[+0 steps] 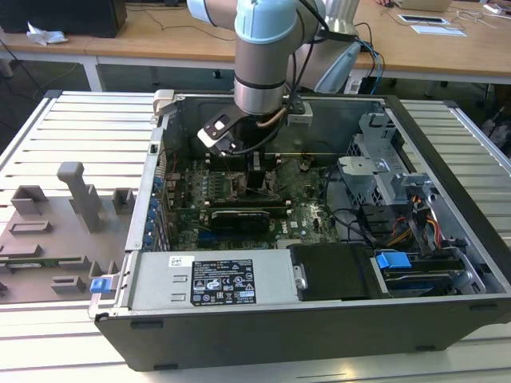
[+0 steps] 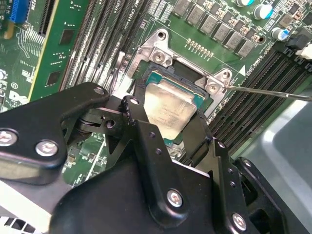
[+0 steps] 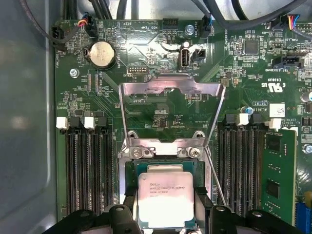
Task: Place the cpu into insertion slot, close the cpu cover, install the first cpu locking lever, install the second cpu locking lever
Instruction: 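Place the cpu into insertion slot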
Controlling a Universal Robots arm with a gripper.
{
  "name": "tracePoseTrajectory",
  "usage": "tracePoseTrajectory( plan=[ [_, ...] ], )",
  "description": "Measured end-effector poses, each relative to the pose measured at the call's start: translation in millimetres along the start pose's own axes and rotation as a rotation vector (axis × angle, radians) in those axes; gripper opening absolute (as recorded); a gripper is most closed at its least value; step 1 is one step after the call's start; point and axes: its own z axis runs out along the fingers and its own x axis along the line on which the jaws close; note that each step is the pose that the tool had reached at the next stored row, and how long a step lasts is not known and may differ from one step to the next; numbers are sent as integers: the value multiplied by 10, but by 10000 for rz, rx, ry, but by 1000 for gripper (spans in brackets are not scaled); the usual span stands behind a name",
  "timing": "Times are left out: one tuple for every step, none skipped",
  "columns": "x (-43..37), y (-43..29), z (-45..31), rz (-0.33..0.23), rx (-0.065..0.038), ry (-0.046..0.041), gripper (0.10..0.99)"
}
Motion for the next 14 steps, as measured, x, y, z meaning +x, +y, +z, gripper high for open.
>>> tracePoseTrajectory(
  plan=[
    [0,0,5,11,1,0,545],
    [0,0,12,17,2,-1,545],
    [0,0,14,19,1,-2,545],
    [0,0,16,20,1,-1,545],
    [0,0,17,22,1,0,545],
    [0,-1,18,32,1,-1,545],
    [0,-1,18,34,0,0,545],
    [0,-1,19,35,0,1,545],
    [0,-1,19,35,0,1,545],
    [0,-1,19,35,0,1,545],
    [1,0,20,35,-4,4,545],
    [2,1,22,36,-8,12,553],
    [2,0,22,36,-6,9,620],
    [1,0,21,36,-3,6,620]
  ],
)
